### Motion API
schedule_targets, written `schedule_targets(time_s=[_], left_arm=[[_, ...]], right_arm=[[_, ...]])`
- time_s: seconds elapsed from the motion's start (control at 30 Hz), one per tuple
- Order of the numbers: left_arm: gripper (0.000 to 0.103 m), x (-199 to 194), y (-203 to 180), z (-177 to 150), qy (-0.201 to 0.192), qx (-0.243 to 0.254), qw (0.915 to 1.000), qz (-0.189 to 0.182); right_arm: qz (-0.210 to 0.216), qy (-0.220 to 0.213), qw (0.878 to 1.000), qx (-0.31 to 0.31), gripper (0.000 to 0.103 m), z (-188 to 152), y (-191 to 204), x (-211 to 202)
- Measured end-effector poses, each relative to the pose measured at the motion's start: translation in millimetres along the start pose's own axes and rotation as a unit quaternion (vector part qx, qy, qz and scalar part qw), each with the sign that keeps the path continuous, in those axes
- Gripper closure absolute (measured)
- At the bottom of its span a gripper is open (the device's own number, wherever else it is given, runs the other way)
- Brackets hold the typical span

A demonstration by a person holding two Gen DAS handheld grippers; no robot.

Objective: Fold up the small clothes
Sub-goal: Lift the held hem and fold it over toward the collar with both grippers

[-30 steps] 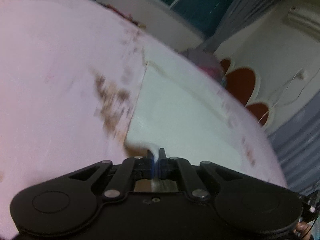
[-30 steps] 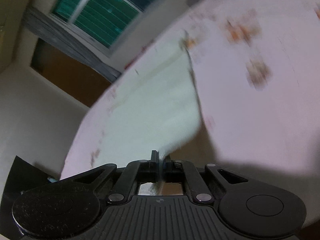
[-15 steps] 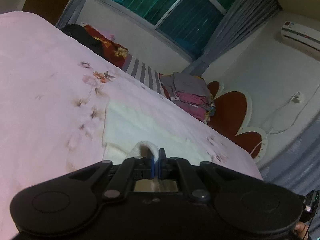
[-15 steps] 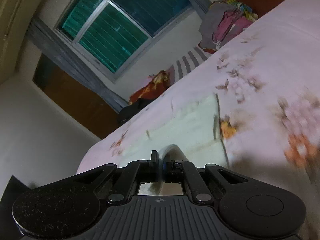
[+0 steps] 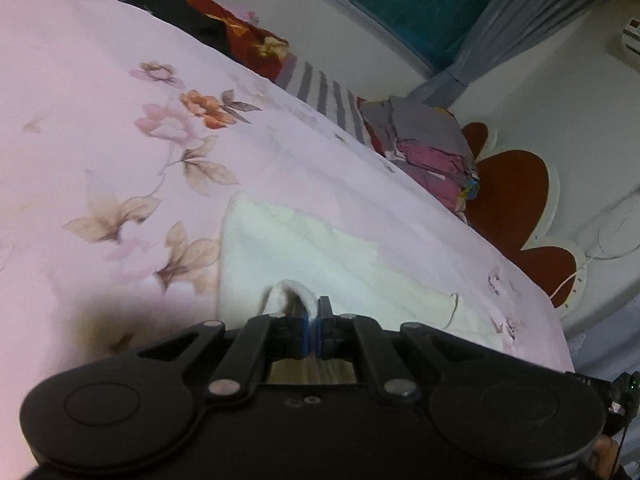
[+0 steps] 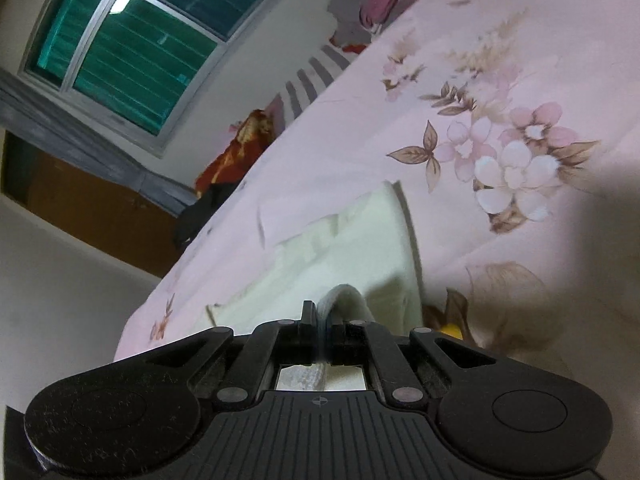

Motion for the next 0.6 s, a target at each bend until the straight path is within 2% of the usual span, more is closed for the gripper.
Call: schedule_targets(time_s=[0.03,0.07,0.1,0.13,0.17,0.2,0.23,0.27,0.33,0.47,0.53,0.57,0.6], left_arm=[[0.087,2.9,-0.1,3.2,-0.005,0.000,1.0000,-0.007],[0.081,6.6,1.2,7.2,-0.010,-0.002,0.9999,-0.012],[0.075,8.2,1.7,10.0,-0.017,-0.007,0.9996,-0.021],[0.066,9.6,1.6,13.3,-0.025,-0.012,0.9992,-0.029],[0.060,10.1,1.7,16.0,-0.031,-0.014,0.9989,-0.033],[0.046,9.3,1.4,18.4,-0.039,-0.012,0.9985,-0.035],[0.041,7.8,1.1,20.6,-0.048,-0.007,0.9982,-0.034],[0.041,6.3,0.3,21.7,-0.050,0.001,0.9982,-0.032],[0.049,6.9,-1.6,22.1,-0.037,0.031,0.9986,-0.021],[0.059,23.3,-7.1,17.1,0.019,0.115,0.9931,0.016],[0.067,32.7,-11.5,14.0,0.040,0.159,0.9859,0.034],[0.069,37.0,-13.6,12.4,0.050,0.177,0.9821,0.041],[0.072,40.9,-15.1,10.6,0.058,0.191,0.9786,0.048]], right_arm=[[0.007,-0.004,1.000,-0.002,0.099,2.8,1.3,1.0],[0.011,-0.013,1.000,-0.007,0.099,6.5,2.8,2.9],[0.007,-0.018,1.000,-0.010,0.091,9.8,2.9,5.1],[0.002,-0.024,1.000,-0.010,0.077,13.2,3.0,6.6],[0.002,-0.041,0.999,-0.008,0.041,16.8,2.1,4.1],[0.004,-0.068,0.998,-0.008,0.029,20.8,0.8,-1.2],[0.007,-0.083,0.996,-0.010,0.029,22.6,-0.1,-6.6],[0.007,-0.082,0.997,-0.009,0.029,24.1,-1.8,-7.7],[0.007,-0.071,0.997,-0.018,0.029,23.8,-3.7,-8.5],[-0.036,-0.060,0.991,-0.115,0.030,14.2,11.4,-0.1],[-0.051,-0.051,0.986,-0.152,0.038,8.4,19.0,9.5],[-0.063,-0.044,0.982,-0.170,0.047,6.2,21.9,15.5],[-0.073,-0.040,0.979,-0.185,0.052,4.2,24.3,21.6]])
Point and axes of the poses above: each gripper's, at about its wrist camera, not at the fingertips, and x roughly the way its jaws point, y to its left, z to its top, the point moved 7 cm from there along x, roughly the way its jaws point, and after that the axes turned 10 degrees about -z, right-handed, at the moved point
